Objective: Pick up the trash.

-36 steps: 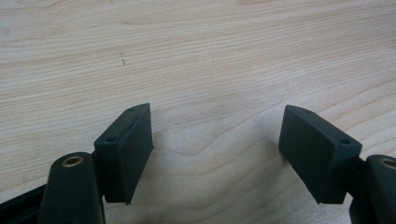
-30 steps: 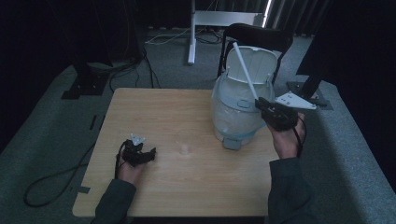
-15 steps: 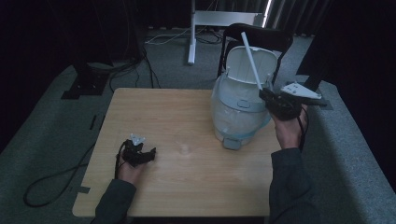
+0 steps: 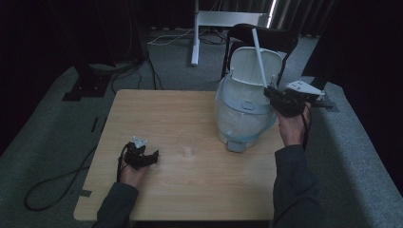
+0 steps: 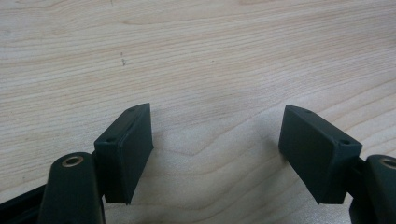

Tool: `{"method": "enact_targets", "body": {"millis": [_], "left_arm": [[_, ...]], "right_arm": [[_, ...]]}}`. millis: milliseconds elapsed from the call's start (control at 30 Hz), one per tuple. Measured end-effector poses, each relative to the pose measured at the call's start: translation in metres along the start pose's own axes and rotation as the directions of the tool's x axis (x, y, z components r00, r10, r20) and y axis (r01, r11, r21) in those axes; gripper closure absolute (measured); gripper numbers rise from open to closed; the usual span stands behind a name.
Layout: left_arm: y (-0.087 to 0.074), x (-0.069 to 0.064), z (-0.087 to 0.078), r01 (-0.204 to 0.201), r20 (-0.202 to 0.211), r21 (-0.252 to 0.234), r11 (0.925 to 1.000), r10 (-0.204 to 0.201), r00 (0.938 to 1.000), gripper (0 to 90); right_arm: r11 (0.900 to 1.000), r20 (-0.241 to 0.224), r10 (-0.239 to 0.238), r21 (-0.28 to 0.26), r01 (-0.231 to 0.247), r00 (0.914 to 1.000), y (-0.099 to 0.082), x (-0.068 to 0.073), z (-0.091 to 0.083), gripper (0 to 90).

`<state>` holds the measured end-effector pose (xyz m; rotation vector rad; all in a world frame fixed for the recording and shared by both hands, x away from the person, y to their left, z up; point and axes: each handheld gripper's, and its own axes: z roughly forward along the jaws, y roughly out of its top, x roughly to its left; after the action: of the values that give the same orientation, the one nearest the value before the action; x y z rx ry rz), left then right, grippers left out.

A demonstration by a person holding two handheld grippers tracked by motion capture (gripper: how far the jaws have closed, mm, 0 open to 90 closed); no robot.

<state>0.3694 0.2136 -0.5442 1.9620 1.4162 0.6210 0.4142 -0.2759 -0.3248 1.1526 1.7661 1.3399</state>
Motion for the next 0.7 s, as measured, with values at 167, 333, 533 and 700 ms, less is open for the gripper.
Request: {"method": "enact_targets", "body": {"millis": [167,333,533,700], "left_arm": [[0.000,0.000,0.000,0.000,0.000,0.000,1.0000,0.000,1.0000,26.0],[0.000,0.000,0.000,0.000,0.000,0.001,1.0000,0.000,1.0000,25.9],[0.000,0.000,0.000,0.000,0.001,0.002,1.0000,0.000,1.0000,25.9],[0.000,0.000,0.000,0.000,0.001,0.002,1.0000,0.000,1.0000,26.0]], "right_arm": [[0.9999,0.005,0.012,0.011,-0.012,0.9999,0.001,-0.004,0.007,78.8],[0.9992,0.023,-0.012,0.038,0.011,0.9997,0.003,-0.005,0.013,78.7],[0.9981,0.049,-0.025,0.058,0.022,0.9985,0.001,-0.007,0.015,77.4],[0.9964,0.069,-0.028,0.082,0.023,0.9972,-0.001,-0.010,0.015,66.8]]}}
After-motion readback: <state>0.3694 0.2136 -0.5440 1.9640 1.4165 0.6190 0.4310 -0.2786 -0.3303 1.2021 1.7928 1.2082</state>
